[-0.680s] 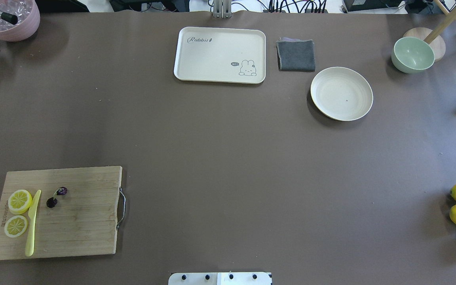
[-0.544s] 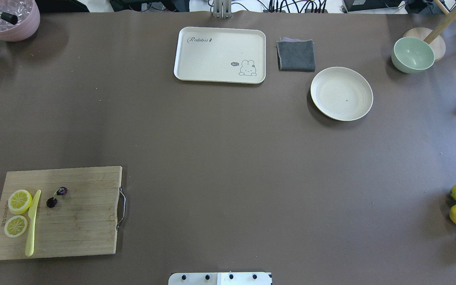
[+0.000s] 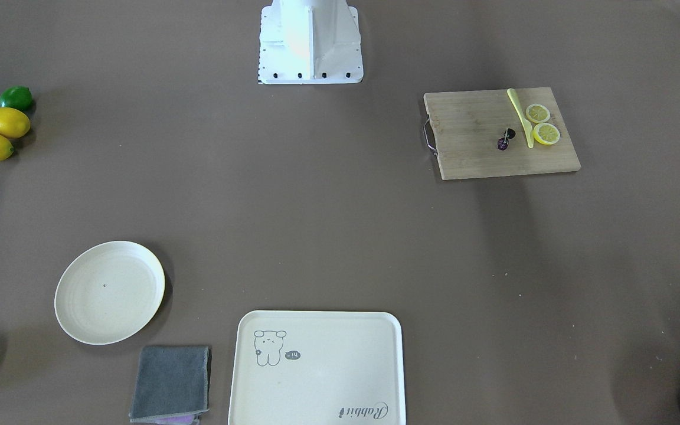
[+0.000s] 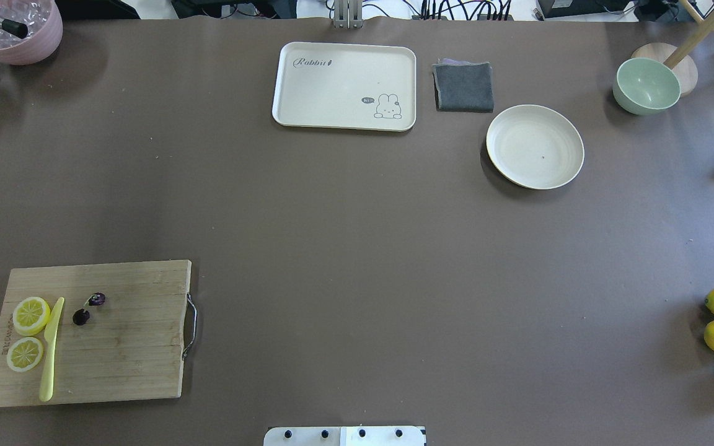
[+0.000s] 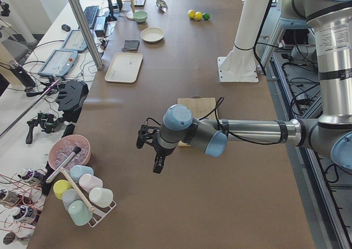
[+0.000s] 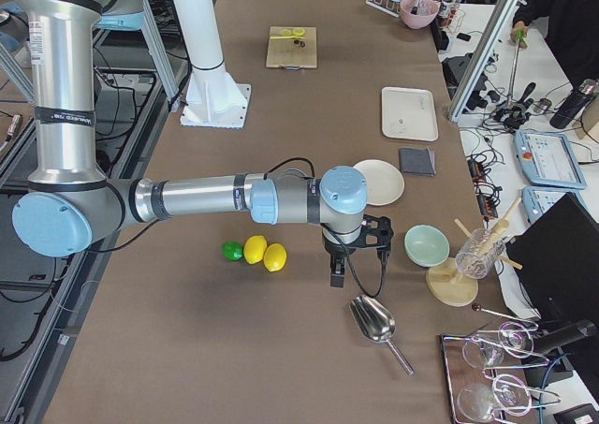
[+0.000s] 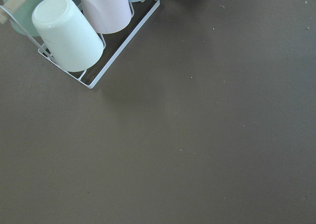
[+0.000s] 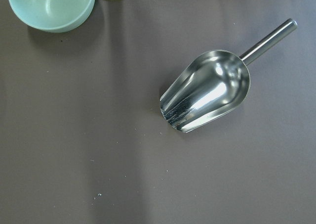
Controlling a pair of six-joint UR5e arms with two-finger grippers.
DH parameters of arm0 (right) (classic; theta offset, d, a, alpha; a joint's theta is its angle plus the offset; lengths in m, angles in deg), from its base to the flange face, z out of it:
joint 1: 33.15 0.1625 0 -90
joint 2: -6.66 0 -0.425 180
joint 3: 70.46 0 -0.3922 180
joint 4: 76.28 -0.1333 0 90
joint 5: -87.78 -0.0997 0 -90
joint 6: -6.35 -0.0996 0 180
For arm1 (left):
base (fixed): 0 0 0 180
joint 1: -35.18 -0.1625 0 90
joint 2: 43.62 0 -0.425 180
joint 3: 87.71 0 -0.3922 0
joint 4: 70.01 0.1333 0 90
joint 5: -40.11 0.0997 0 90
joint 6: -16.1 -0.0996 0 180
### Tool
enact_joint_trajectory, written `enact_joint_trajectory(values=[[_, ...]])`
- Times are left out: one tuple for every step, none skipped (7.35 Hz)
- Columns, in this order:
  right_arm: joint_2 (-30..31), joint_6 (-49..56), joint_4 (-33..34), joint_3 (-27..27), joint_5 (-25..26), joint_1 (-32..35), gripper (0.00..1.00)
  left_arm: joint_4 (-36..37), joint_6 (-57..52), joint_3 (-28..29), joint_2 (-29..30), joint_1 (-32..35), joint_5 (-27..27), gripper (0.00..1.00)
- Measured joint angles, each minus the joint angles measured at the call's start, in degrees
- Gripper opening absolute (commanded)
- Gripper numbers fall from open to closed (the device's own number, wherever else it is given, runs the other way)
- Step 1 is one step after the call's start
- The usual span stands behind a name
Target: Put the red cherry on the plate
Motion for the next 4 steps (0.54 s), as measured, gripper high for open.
enact_joint_trajectory(values=[[-0.13,0.0,-0.02,0.09,-0.05,-0.01,1.0,0.02,0.01,0.12,0.04,0.0,-0.01,0.98],[-0.31,0.02,-0.03,0.11,-0.07,-0.05,1.0,0.0,0.04,0.34,0.06,-0.01,-0.01,0.98],[-0.39,0.05,-0.03,0.11,-0.07,-0.08,1.0,-0.11,0.05,0.68,0.14,-0.01,0.01,0.98],[-0.4,0.08,-0.03,0.13,-0.08,-0.09,1.0,-0.2,0.04,1.07,0.25,-0.01,0.05,0.98]])
